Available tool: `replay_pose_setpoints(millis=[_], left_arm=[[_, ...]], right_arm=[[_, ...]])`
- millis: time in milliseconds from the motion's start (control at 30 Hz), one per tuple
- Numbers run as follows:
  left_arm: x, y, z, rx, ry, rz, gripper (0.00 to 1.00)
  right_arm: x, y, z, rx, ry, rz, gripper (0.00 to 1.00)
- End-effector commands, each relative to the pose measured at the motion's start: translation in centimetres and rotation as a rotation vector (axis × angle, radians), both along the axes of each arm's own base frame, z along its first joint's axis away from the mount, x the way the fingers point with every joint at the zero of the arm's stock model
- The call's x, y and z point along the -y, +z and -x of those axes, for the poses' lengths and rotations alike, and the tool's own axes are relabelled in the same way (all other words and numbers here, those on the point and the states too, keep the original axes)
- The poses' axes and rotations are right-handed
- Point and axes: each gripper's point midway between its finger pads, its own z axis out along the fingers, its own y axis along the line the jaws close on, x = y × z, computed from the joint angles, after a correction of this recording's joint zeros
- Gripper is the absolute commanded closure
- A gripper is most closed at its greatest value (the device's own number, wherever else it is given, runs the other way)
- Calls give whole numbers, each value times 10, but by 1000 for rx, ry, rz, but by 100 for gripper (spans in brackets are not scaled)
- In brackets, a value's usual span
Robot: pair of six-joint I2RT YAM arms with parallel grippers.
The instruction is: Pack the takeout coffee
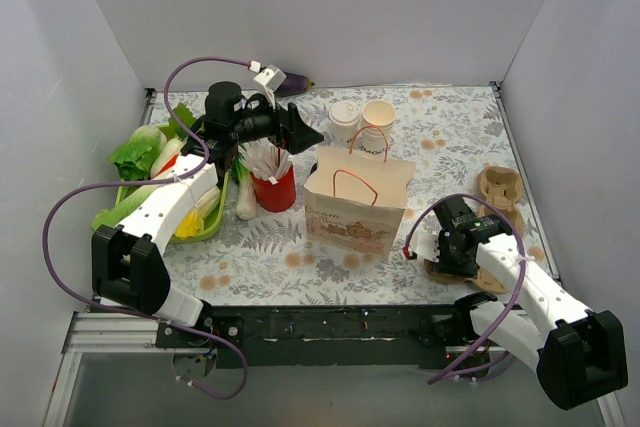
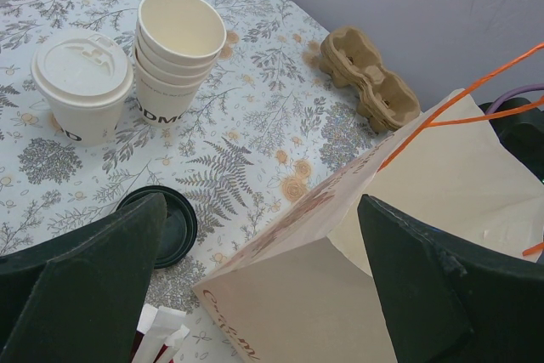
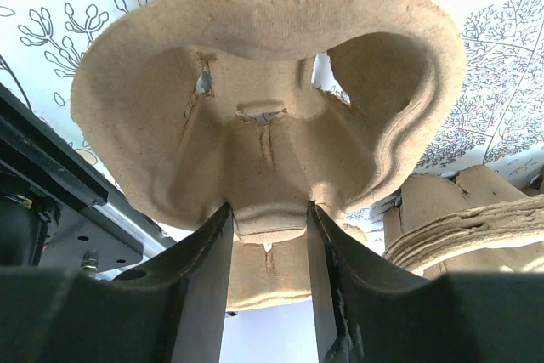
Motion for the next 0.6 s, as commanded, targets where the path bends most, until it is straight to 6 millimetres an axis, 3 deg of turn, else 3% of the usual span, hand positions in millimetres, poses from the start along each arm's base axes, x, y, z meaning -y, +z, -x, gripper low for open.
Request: replay_pose_setpoints(millis=[0, 167, 200, 467, 567], left_arm=[[-3, 22, 3, 60, 2, 14, 2], [-2, 20, 2, 56, -2, 18, 2], [-2, 20, 2, 56, -3, 19, 2], [0, 21, -2, 51, -4, 22, 2], [2, 21, -5, 36, -12, 31, 2]], right_arm=[[0, 1, -3, -12, 67, 9, 68], [0, 16, -3, -5, 46, 2, 77], [-2, 26, -9, 20, 42, -6, 78], [2, 80, 4, 93, -76, -50, 86], [4, 104, -1, 176, -123, -61, 99]])
